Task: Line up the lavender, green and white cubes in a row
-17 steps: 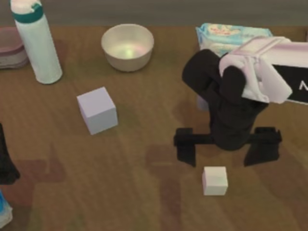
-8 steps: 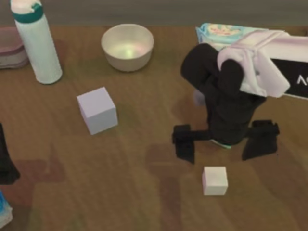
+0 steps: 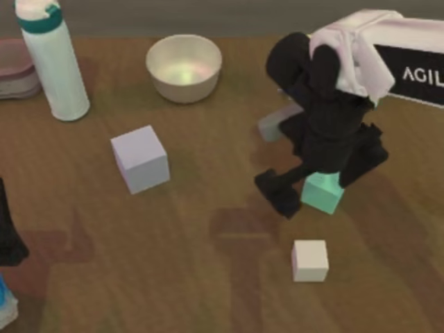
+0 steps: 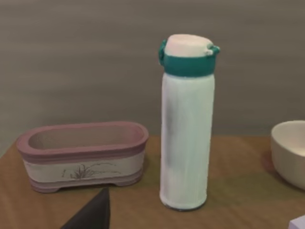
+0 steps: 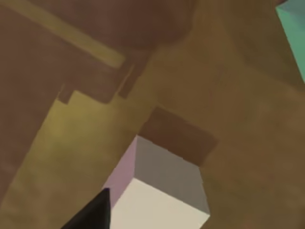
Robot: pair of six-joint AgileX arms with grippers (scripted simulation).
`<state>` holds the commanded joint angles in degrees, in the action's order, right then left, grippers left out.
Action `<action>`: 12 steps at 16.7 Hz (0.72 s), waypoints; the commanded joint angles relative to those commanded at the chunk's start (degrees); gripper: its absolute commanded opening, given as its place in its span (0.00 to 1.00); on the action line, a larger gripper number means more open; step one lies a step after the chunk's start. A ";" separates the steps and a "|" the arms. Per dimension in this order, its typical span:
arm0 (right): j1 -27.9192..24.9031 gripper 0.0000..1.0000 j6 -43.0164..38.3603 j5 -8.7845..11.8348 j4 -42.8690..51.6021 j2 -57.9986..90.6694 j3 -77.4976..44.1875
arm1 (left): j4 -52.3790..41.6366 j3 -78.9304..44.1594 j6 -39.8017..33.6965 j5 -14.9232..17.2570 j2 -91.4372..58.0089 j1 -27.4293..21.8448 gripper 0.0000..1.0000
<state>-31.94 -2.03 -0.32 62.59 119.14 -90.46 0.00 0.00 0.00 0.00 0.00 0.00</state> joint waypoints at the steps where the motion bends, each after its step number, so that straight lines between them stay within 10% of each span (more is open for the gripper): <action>1: 0.93 1.00 5.46 0.08 0.64 1.33 -1.63 | 0.00 0.00 0.00 0.00 0.00 0.00 1.00; 7: 5.96 1.00 31.33 0.23 3.10 6.96 -9.94 | 0.00 0.00 0.00 0.00 0.00 0.00 1.00; 12: 7.49 1.00 36.95 0.13 3.22 7.73 -12.22 | 0.00 0.00 0.00 0.00 0.00 0.00 1.00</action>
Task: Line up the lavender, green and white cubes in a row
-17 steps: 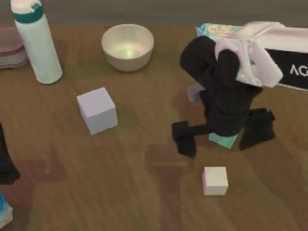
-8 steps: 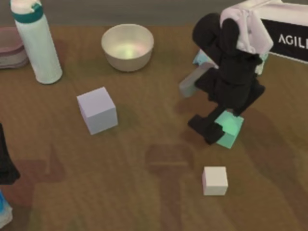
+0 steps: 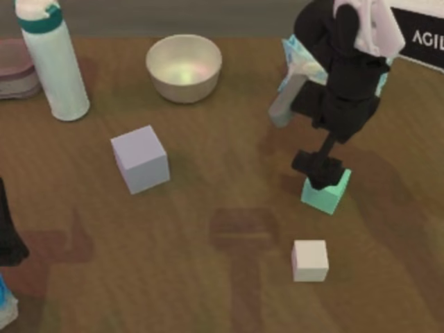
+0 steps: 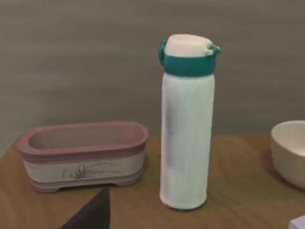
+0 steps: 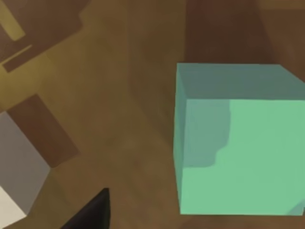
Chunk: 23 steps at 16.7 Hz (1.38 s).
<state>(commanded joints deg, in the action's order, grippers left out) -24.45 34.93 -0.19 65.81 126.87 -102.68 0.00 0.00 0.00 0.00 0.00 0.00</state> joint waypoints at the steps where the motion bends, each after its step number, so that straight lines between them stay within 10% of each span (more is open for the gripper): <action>1: 0.00 1.00 0.00 0.00 0.00 0.00 0.00 | 0.00 0.00 0.00 0.00 0.00 0.00 1.00; 17: -0.07 1.00 -0.16 -0.07 -16.75 6.79 9.97 | 0.00 0.00 0.00 0.00 0.00 0.00 1.00; 23: -0.07 0.55 -0.16 -0.07 -16.75 6.79 9.97 | 0.00 0.00 0.00 0.00 0.00 0.00 1.00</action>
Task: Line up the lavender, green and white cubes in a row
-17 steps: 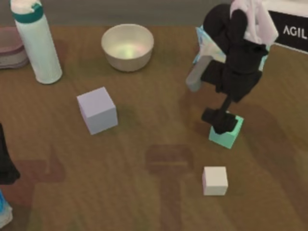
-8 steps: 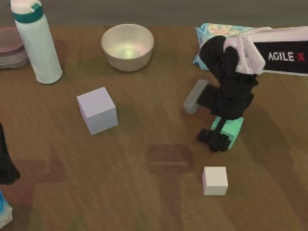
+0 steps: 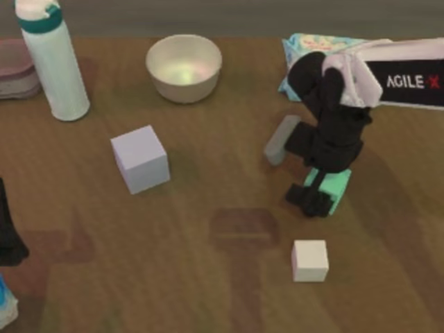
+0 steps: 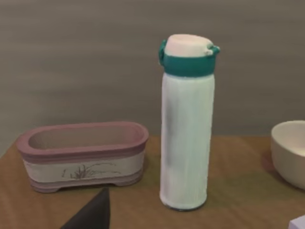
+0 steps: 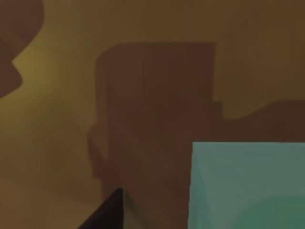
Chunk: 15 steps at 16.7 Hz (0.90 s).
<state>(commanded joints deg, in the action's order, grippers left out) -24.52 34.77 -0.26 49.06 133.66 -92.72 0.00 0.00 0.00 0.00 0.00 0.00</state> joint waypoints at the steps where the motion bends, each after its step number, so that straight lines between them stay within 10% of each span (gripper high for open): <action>1: 0.00 0.47 0.00 0.00 0.00 0.00 0.00 | 0.00 0.00 0.00 0.00 0.00 0.00 1.00; 7: 0.00 0.02 0.00 0.00 0.00 0.00 0.00 | 0.00 0.00 0.00 0.00 0.00 0.00 1.00; 15: 0.00 0.00 0.00 0.00 0.00 0.00 0.00 | 0.00 0.00 0.00 0.00 0.00 0.00 1.00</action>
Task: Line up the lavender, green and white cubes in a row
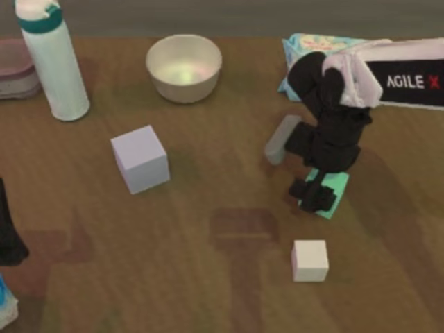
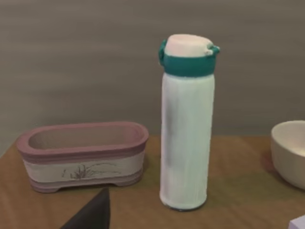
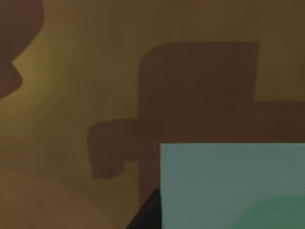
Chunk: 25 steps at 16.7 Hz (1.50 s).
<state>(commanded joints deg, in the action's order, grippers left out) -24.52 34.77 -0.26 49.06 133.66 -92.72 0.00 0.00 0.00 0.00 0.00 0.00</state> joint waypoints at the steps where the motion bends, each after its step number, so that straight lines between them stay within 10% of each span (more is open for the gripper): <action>1: -0.17 0.00 -0.46 0.52 0.73 -1.34 -0.14 | 0.00 0.00 0.00 0.00 0.00 0.00 1.00; 16: -1.30 0.00 0.05 0.60 13.68 -6.83 -7.40 | 0.00 0.00 0.00 0.00 0.00 0.00 1.00; 25: -21.28 0.00 7.94 0.73 13.67 -14.39 0.01 | 0.00 0.00 0.00 0.00 0.00 0.00 1.00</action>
<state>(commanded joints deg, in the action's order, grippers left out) -45.80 42.71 0.47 62.73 119.27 -92.70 0.00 0.00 0.00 0.00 0.00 0.00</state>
